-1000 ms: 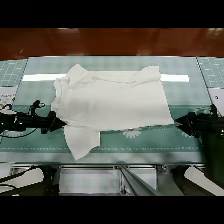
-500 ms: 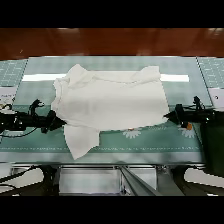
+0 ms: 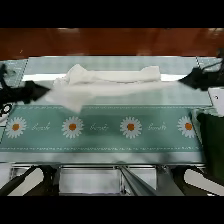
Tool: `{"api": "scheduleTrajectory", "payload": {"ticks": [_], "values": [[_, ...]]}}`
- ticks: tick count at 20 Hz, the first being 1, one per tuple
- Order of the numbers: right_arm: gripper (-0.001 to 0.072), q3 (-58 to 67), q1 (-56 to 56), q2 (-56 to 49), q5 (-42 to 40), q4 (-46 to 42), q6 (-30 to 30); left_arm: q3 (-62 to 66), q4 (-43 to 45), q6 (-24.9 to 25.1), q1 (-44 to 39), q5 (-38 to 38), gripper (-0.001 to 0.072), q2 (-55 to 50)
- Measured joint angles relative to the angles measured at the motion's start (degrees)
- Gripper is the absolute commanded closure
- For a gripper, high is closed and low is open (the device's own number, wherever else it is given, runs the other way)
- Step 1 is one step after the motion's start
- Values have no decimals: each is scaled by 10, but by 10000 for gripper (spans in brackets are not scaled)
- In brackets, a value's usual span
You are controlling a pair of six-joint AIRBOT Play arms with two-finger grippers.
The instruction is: Fold the shirts.
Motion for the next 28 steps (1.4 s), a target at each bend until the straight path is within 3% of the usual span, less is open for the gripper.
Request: {"api": "scheduleTrajectory", "payload": {"ticks": [6, 12, 21, 28], "values": [[684, 267, 2, 98, 7, -22, 31, 273, -47, -2, 0, 36, 684, 99], [683, 398, 2, 231, 22, -103, 47, 432, -39, -27, 0, 60, 683, 199], [683, 410, 27, 392, 122, -287, 115, 466, 282, -181, -2, 27, 683, 400], [684, 240, 40, 409, 135, -286, 141, 367, 370, -235, -10, -53, 683, 391]]}}
